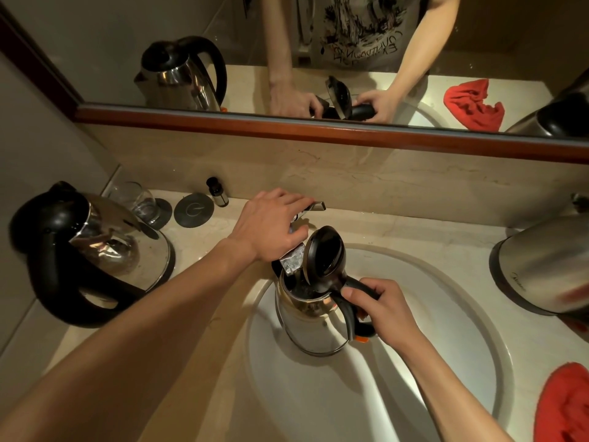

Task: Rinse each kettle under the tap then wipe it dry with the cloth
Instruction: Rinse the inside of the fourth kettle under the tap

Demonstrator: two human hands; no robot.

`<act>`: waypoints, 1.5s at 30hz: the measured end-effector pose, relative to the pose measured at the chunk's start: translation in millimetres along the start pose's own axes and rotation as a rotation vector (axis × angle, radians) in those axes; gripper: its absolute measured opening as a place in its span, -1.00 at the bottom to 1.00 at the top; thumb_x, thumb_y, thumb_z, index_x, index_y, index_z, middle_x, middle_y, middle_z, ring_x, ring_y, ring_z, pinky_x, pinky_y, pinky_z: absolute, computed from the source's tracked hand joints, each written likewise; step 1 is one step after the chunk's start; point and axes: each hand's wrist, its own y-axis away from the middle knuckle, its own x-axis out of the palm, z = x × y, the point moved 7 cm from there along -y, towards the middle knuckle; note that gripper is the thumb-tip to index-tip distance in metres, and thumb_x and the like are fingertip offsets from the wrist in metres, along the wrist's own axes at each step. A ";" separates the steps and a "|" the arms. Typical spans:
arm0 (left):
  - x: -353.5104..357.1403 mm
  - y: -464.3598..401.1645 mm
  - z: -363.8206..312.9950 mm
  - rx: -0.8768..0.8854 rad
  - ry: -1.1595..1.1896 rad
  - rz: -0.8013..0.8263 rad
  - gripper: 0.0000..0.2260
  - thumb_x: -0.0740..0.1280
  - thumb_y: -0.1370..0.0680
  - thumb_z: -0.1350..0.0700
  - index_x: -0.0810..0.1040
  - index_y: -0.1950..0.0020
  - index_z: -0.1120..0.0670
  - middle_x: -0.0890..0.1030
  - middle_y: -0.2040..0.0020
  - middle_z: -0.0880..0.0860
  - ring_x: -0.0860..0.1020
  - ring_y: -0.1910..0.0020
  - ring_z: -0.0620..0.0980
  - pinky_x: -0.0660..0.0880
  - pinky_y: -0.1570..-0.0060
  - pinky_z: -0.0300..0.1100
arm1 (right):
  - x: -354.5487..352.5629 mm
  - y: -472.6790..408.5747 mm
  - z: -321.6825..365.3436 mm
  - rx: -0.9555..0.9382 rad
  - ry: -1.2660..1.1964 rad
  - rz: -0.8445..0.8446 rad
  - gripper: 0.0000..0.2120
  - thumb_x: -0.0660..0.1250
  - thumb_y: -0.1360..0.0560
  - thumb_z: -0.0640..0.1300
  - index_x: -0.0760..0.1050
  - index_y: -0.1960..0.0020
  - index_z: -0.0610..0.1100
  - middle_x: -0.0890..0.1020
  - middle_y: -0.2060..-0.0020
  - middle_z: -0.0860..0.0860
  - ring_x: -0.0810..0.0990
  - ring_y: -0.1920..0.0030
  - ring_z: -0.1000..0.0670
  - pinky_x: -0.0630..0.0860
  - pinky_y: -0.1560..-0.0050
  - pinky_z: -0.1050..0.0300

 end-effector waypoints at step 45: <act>1.2 0.7 1.2 -0.018 0.008 -0.004 -0.41 0.02 -0.52 -0.23 0.33 -0.52 -0.06 0.46 -0.43 -0.05 0.39 -0.34 -0.02 0.30 -0.21 -0.08 | -1.7 -1.4 -6.3 -0.004 -0.014 0.001 -0.40 0.48 -0.28 0.23 0.48 0.33 -0.36 0.45 0.48 -0.11 0.41 0.39 -0.07 0.33 0.20 -0.03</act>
